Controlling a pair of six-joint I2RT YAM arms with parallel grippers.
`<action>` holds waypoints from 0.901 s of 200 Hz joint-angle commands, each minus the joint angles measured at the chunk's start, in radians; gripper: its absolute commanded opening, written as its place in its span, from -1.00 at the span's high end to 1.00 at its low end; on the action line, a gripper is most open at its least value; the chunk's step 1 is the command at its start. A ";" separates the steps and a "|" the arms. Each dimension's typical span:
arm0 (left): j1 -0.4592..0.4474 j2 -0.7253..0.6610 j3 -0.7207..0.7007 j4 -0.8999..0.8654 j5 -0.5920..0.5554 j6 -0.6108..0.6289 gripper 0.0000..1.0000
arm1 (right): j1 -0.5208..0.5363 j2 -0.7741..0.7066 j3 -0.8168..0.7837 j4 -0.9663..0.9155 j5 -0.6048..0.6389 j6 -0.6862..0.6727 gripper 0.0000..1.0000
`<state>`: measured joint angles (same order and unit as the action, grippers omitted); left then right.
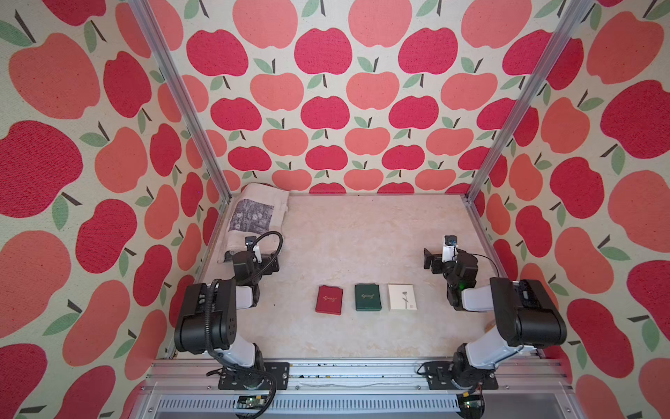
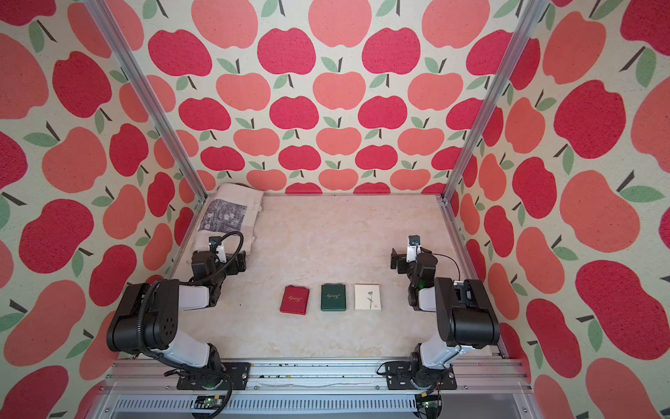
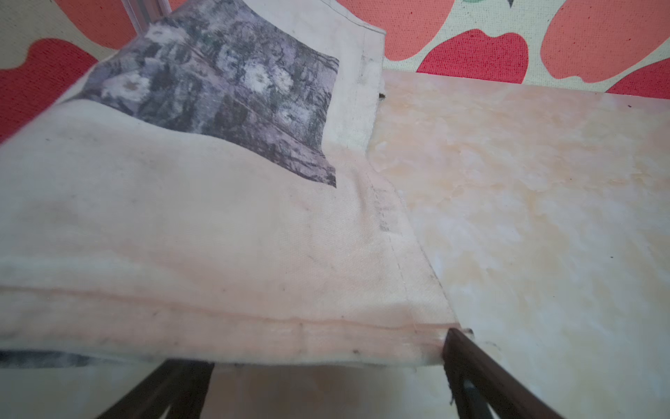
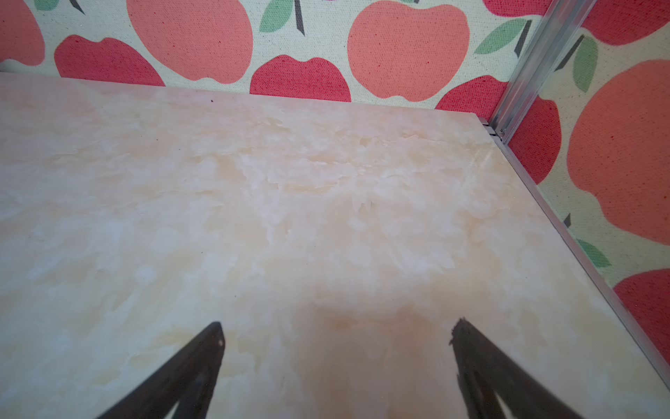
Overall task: Take the necklace out of the lift-off lid jewelry box
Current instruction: Pick up the jewelry box from the center of the board.
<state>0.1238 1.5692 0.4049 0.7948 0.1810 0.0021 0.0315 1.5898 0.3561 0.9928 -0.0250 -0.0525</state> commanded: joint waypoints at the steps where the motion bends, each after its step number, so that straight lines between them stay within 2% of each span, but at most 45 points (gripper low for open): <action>1: -0.005 -0.002 0.015 0.007 -0.004 0.010 -0.99 | -0.005 -0.003 0.012 -0.011 -0.019 0.002 -0.98; 180: -0.003 -0.002 0.015 0.007 -0.002 0.009 -0.98 | -0.007 -0.004 0.014 -0.016 0.008 0.011 -0.98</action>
<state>0.1238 1.5692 0.4049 0.7948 0.1810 0.0017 0.0315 1.5898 0.3561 0.9932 -0.0273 -0.0521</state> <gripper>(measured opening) 0.994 0.992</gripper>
